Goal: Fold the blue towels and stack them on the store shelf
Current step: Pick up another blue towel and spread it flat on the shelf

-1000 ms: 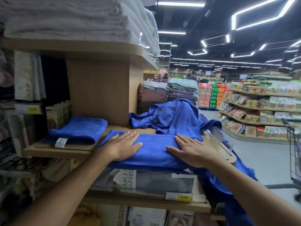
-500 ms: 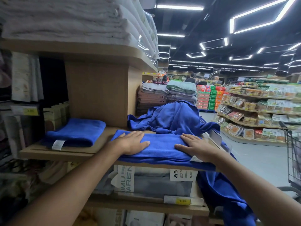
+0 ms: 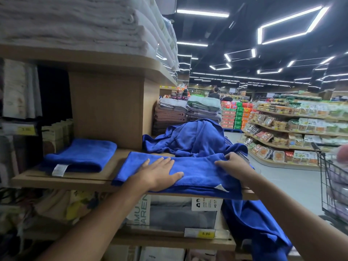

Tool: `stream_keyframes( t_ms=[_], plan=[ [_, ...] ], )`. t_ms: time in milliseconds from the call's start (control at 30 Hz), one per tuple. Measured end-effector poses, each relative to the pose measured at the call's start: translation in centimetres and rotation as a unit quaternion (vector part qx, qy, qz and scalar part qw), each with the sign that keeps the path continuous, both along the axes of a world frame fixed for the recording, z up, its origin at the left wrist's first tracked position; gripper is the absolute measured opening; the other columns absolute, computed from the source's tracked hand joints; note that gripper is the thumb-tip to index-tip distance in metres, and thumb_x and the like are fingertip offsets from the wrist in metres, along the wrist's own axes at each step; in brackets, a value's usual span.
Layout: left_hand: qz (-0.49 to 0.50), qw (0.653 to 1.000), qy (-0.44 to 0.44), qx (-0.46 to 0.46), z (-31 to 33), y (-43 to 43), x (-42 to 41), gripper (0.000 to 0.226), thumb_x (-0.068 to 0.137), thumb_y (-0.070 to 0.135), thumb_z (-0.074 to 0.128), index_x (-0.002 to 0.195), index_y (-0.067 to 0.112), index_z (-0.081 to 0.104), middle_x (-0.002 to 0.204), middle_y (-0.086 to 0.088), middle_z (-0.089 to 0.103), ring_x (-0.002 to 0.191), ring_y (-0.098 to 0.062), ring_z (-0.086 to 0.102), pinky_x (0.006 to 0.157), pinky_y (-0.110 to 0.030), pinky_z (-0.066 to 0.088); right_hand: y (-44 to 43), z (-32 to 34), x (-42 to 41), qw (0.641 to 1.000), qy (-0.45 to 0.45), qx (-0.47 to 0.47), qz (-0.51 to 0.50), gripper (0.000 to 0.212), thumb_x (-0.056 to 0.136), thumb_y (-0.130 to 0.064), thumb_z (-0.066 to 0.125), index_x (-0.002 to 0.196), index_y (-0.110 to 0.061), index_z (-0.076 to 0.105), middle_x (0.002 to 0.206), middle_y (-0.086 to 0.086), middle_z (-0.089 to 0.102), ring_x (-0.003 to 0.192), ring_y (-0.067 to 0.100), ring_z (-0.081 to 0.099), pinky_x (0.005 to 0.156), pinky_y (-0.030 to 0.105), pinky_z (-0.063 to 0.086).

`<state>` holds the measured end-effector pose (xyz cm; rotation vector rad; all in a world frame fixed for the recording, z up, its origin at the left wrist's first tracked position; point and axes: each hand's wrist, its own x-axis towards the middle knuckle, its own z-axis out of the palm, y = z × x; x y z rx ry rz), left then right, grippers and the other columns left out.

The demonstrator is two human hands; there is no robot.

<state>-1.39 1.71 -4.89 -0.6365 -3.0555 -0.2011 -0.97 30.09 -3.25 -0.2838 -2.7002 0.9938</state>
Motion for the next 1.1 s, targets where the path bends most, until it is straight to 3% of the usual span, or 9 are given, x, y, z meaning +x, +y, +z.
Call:
stream_keyframes(
  t_ms=[100,267,400,500,600,667,900,1000,1100],
  plan=[
    [0.001,1.000,-0.005,0.004,-0.1,0.0,-0.1,0.083,0.093,0.075,0.015,0.161,0.028,0.010,0.168,0.015,0.001,0.154,-0.005,-0.002,0.125,-0.050,-0.002,0.6,0.8,0.4,0.992,-0.009,-0.126,0.030,0.023,0.082,-0.029,0.074,0.074,-0.012,0.061,0.067,0.007,0.060,0.062,0.020,0.059,0.060,0.032,0.044],
    [0.003,1.000,-0.005,0.012,-0.2,0.1,-0.3,0.071,0.100,0.062,0.012,0.162,0.027,0.008,0.168,0.015,0.000,0.154,-0.005,-0.003,0.125,-0.048,-0.004,1.5,1.4,2.1,0.964,-0.101,-0.243,0.039,0.043,0.079,-0.027,0.085,0.111,-0.005,0.067,0.090,0.012,0.078,0.076,0.025,0.077,0.059,0.029,0.058],
    [-0.002,1.000,0.001,-0.007,-0.2,0.0,-0.2,0.070,0.100,0.059,0.015,0.162,0.026,0.006,0.168,0.014,-0.001,0.154,-0.006,-0.003,0.125,-0.048,-0.003,1.2,2.3,3.3,0.934,-0.140,-0.326,0.055,0.055,0.079,-0.025,0.086,0.123,0.000,0.065,0.111,0.023,0.074,0.103,0.037,0.072,0.096,0.047,0.057],
    [-0.003,1.000,0.004,-0.003,-0.2,0.1,-0.2,0.071,0.099,0.059,0.016,0.162,0.026,0.009,0.169,0.013,0.001,0.155,-0.008,-0.001,0.125,-0.049,-0.001,0.0,4.3,3.6,0.922,-0.110,-0.365,0.067,0.051,0.082,-0.022,0.082,0.124,0.001,0.063,0.111,0.024,0.074,0.105,0.038,0.071,0.102,0.048,0.053],
    [-0.009,1.000,0.012,-0.002,-0.3,0.1,-0.4,0.072,0.098,0.060,0.017,0.161,0.026,0.012,0.169,0.011,0.004,0.155,-0.010,0.002,0.124,-0.051,0.002,-2.0,7.4,3.4,0.923,-0.067,-0.365,0.101,0.039,0.087,-0.020,0.077,0.115,0.003,0.062,0.093,0.020,0.076,0.074,0.029,0.075,0.063,0.036,0.063],
    [-0.014,1.000,0.027,0.008,-0.5,0.1,-0.7,0.071,0.097,0.060,0.019,0.160,0.026,0.018,0.168,0.010,0.011,0.155,-0.011,0.008,0.123,-0.053,0.005,-3.8,9.6,2.8,0.927,-0.051,-0.348,0.129,0.027,0.089,-0.020,0.074,0.105,0.000,0.065,0.081,0.017,0.074,0.064,0.026,0.072,0.054,0.033,0.059],
    [-0.040,0.996,0.055,0.058,0.0,-0.2,0.3,0.044,0.096,0.048,0.028,0.126,0.029,0.053,0.133,0.009,0.057,0.129,-0.018,0.049,0.108,-0.056,0.033,-13.1,12.8,-0.5,0.929,-0.074,-0.278,0.233,0.027,0.098,-0.010,0.058,0.072,-0.002,0.059,0.055,0.011,0.065,0.047,0.018,0.064,0.048,0.021,0.052],
    [0.059,0.968,0.101,0.223,0.7,-3.6,-0.1,0.036,0.089,0.044,0.038,0.111,0.033,0.064,0.094,0.010,0.069,0.091,-0.019,0.066,0.073,-0.030,0.047,-17.1,12.3,-2.0,0.949,-0.076,-0.209,0.225,0.025,0.096,-0.014,0.061,0.070,-0.011,0.059,0.056,0.004,0.064,0.058,0.019,0.061,0.054,0.023,0.049],
    [0.153,0.905,0.072,0.389,1.5,-7.7,-1.3,0.033,0.100,0.031,0.041,0.118,0.024,0.067,0.113,-0.008,0.071,0.106,-0.032,0.065,0.083,-0.037,0.050,-20.2,11.5,-3.2,0.952,-0.127,-0.174,0.216,0.023,0.095,-0.021,0.062,0.074,-0.013,0.060,0.066,0.006,0.063,0.076,0.025,0.055,0.072,0.027,0.044]
  ],
)
